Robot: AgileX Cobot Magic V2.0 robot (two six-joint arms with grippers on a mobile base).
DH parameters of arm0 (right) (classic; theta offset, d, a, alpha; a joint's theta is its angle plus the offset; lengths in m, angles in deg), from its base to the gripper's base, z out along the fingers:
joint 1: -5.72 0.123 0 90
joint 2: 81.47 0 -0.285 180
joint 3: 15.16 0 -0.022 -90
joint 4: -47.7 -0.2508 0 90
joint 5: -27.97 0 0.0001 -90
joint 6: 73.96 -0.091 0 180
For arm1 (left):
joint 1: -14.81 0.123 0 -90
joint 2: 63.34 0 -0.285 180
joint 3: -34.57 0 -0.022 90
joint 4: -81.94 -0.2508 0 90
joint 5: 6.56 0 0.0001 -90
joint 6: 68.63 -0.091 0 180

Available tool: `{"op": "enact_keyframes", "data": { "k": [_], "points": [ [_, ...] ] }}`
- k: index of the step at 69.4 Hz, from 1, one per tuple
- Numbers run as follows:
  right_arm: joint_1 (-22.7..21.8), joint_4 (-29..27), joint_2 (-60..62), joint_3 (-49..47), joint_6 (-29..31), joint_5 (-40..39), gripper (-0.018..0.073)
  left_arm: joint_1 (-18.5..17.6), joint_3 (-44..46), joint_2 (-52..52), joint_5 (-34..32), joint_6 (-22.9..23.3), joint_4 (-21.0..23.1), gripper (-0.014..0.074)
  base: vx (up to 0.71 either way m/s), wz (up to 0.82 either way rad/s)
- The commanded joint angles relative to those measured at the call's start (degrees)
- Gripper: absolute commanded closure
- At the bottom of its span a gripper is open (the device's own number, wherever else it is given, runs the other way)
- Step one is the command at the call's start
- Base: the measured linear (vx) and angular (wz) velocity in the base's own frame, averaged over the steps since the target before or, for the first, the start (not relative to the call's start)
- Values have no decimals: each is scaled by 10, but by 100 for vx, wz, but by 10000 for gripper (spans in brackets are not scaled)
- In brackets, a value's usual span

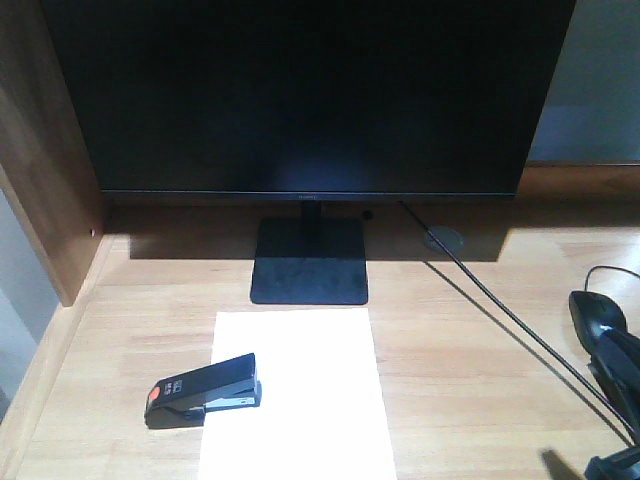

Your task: Grab stapler and paper to desk for stapling

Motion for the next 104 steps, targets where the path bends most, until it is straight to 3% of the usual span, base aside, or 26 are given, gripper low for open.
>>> {"op": "enact_keyframes", "data": {
  "k": [1, 17, 32, 51, 58, 73, 104],
  "points": [
    [-40, 4, 17, -17, 1, -22, 569, 0, -6, -9, -43, 5, 5, 603, 0, 0],
    [-144, 5, 99, -16, 8, 31, 569, 0, -6, -9, -43, 5, 5, 603, 0, 0],
    [-194, 1, 159, 38, 22, 20, 569, 0, -6, -9, -43, 5, 5, 603, 0, 0],
    [-194, 3, 215, 118, 12, -40, 569, 0, -6, -9, -43, 5, 5, 603, 0, 0],
    [-191, 23, 218, 117, -6, -25, 569, 0, -6, -9, -43, 5, 5, 603, 0, 0],
    [-152, 61, 218, 117, -16, -25, 569, 0, -6, -9, -43, 5, 5, 603, 0, 0],
    [-148, 46, 218, 117, -16, -28, 569, 0, -6, -9, -43, 5, 5, 603, 0, 0]
  ]
}}
